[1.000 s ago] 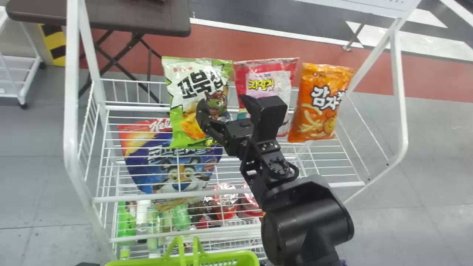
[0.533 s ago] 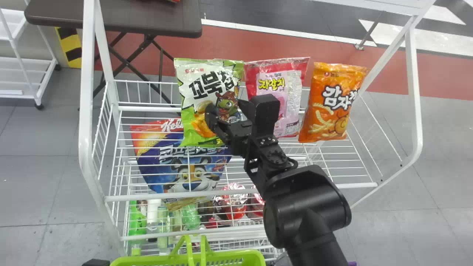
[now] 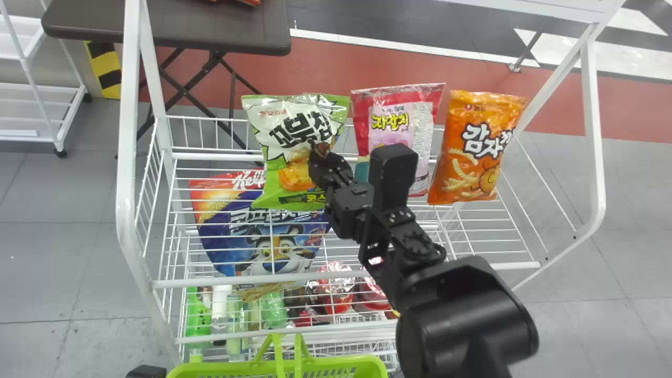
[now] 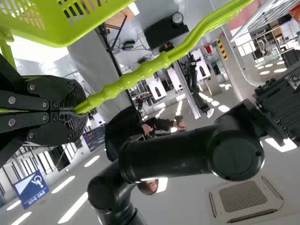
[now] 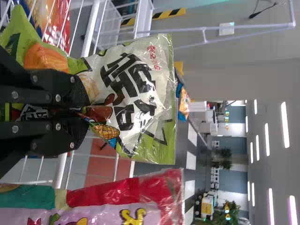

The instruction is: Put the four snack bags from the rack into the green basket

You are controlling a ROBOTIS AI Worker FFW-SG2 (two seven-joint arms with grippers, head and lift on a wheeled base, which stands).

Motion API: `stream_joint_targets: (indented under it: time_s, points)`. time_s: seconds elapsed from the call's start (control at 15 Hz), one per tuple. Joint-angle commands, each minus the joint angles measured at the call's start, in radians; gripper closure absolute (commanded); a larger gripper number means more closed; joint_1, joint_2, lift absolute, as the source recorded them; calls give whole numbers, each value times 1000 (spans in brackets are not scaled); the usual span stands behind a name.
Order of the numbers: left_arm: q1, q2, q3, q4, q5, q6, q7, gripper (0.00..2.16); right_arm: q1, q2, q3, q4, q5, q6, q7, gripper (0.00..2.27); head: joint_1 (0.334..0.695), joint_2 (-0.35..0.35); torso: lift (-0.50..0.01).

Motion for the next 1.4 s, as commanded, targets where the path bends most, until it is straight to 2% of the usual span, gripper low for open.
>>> stream_joint_targets:
  time_s: [0.0,0.27,0.4,0.53,0.8,0.93,1.13,1.33]
  points:
    - [2,2,5,-5,4,0,-8,2132,98,-9,-6,-154,13,22,6,2162,695,-241,-6]
    - [3,-2,8,-7,5,0,-6,2132,287,-12,-70,-433,-2,194,60,2162,695,-264,-6]
    - [3,-2,13,-8,2,-6,2,2132,388,-12,-144,-556,-44,341,111,2159,695,-306,-6]
    - [3,-6,21,-8,2,-6,3,2132,468,-12,-187,-629,-45,476,111,2162,695,-348,-6]
    - [26,-17,33,-19,2,-34,12,2132,549,-23,-244,-728,-47,835,121,2162,695,-350,-6]
    - [26,-17,37,-17,0,-55,15,2132,578,-22,-267,-751,-47,991,167,2162,695,-350,-6]
    - [26,-17,37,-20,4,-55,12,2132,601,-6,-228,-729,-47,1065,175,2159,695,-350,-6]
    - [32,-17,36,-23,4,-65,9,2132,588,-6,-181,-660,-45,1056,176,2159,695,-350,-6]
